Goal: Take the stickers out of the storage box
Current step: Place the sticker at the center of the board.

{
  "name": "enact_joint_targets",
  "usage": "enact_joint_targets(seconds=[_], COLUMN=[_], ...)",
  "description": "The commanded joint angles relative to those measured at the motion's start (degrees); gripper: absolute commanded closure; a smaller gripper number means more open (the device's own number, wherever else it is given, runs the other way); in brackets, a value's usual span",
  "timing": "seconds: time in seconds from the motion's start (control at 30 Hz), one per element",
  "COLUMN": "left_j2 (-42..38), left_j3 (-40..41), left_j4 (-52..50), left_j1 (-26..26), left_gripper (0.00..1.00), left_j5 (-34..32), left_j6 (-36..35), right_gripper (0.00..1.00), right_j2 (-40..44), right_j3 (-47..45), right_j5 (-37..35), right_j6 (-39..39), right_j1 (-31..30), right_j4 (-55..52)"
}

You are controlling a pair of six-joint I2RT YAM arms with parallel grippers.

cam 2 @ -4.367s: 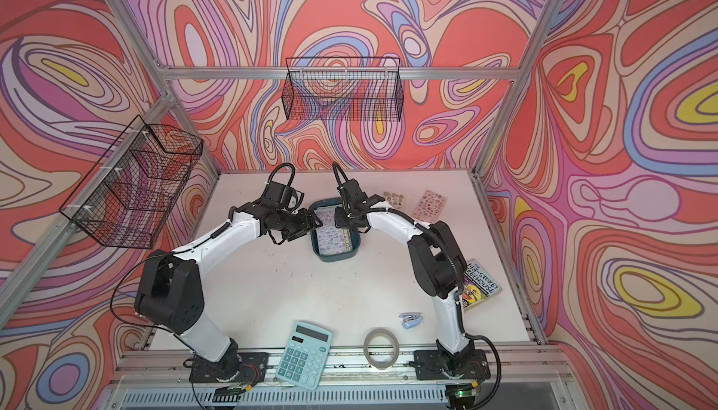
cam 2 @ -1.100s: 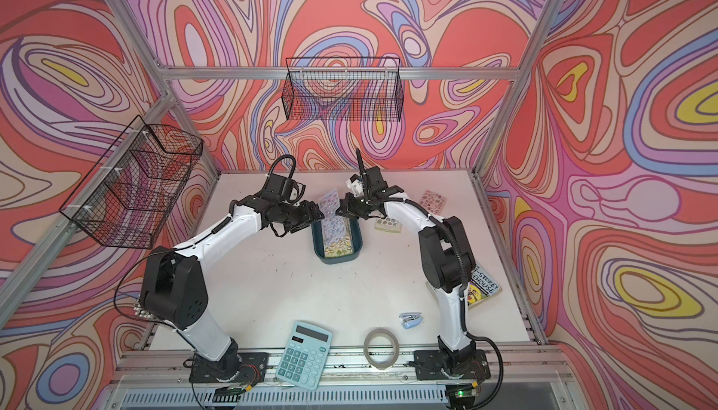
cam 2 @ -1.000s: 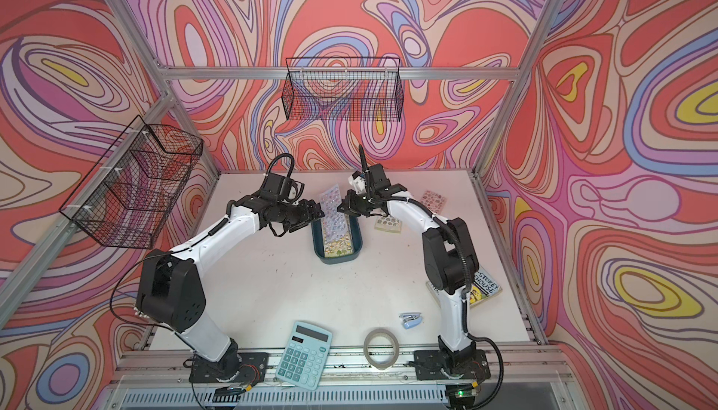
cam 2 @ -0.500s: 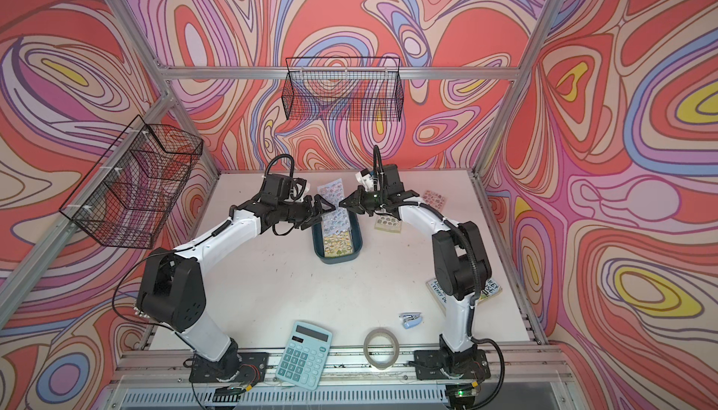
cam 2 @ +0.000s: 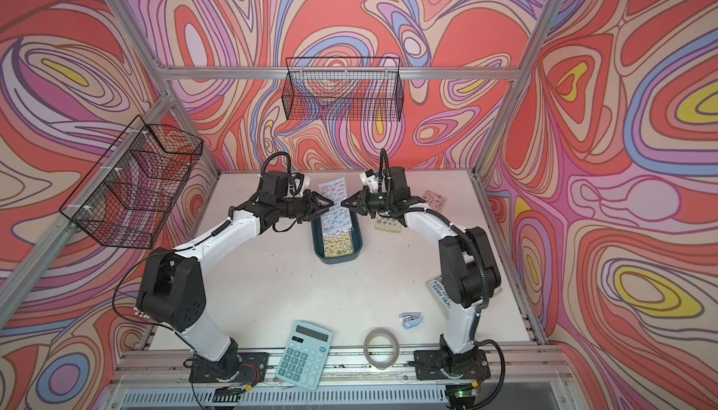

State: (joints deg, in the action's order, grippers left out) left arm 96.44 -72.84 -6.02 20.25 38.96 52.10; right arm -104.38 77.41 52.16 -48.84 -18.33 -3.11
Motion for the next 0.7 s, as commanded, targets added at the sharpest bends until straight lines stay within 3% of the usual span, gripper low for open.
enact_joint_targets(seconds=[0.0, 0.33, 0.5, 0.67], left_j2=[-1.6, -3.1, -3.1, -3.0], left_j3=[0.3, -0.9, -0.8, 0.3], left_j4=[-1.0, -9.4, -13.7, -13.9], left_j1=[-0.3, -0.3, -0.2, -0.3], left_gripper=[0.6, 0.53, 0.5, 0.47], left_j5=[-0.9, -6.1, -8.3, -8.6], left_j6=[-0.3, -5.8, -7.7, -7.9], right_gripper=[1.0, 1.0, 1.0, 1.0], right_j2=[6.7, 21.3, 20.2, 17.6], right_j3=[-1.6, -17.1, -21.1, -25.6], right_j5=[-6.0, -17.0, -19.4, -19.7], right_j6=[7.8, 17.1, 20.1, 18.4], right_j1=[1.8, 11.4, 12.8, 12.8], right_j4=[-11.2, -29.0, -32.8, -28.1])
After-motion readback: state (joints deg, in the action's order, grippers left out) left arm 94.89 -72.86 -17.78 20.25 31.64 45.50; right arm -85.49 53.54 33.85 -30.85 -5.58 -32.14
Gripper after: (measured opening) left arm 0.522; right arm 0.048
